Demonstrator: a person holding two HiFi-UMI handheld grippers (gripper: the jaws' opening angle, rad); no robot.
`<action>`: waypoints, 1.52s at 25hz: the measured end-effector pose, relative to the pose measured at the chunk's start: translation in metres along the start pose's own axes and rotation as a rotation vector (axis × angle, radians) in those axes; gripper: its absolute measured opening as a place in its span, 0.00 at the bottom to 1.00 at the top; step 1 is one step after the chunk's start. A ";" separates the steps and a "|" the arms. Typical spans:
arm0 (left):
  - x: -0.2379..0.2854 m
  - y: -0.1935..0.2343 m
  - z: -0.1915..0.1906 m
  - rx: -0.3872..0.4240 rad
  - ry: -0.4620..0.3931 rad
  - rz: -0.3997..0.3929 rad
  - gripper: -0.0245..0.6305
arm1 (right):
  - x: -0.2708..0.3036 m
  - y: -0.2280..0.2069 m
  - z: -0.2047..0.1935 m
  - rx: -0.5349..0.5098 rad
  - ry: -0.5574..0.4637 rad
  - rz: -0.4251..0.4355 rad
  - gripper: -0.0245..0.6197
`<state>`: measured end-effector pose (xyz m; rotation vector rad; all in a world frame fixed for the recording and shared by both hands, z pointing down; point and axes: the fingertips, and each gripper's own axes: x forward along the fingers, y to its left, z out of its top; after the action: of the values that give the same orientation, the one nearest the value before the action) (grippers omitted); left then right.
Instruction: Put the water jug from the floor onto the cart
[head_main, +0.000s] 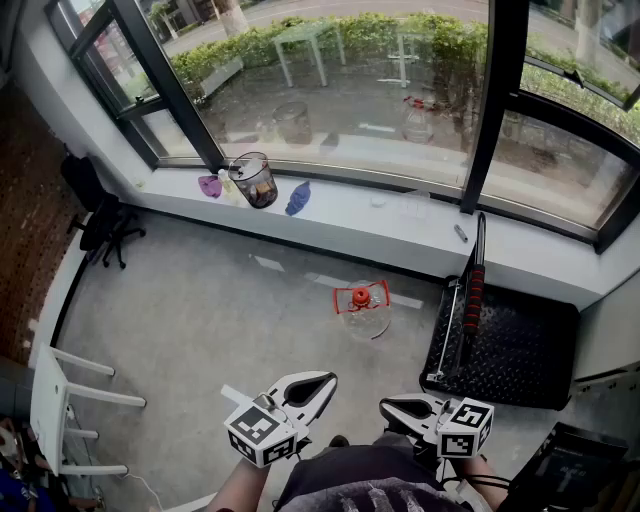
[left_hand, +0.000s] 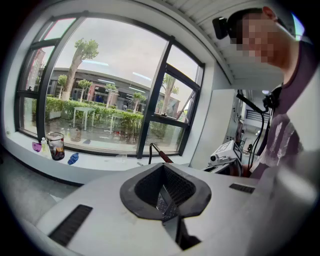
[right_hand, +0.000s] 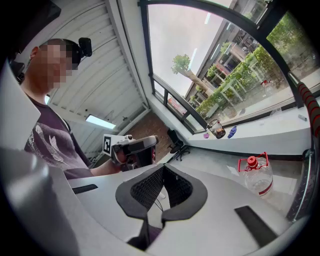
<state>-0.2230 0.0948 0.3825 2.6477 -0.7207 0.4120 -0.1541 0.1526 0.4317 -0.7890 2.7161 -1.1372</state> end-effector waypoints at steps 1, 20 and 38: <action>0.005 -0.002 0.002 -0.001 -0.002 0.005 0.03 | -0.004 -0.004 0.003 0.005 0.003 0.008 0.04; 0.074 0.081 0.029 -0.026 -0.072 -0.042 0.03 | 0.012 -0.079 0.061 -0.050 0.072 -0.132 0.04; 0.090 0.255 0.018 -0.113 -0.015 -0.148 0.03 | 0.132 -0.155 0.097 0.026 0.202 -0.378 0.04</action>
<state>-0.2814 -0.1560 0.4682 2.5788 -0.5318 0.3014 -0.1750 -0.0660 0.4831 -1.2906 2.7774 -1.3885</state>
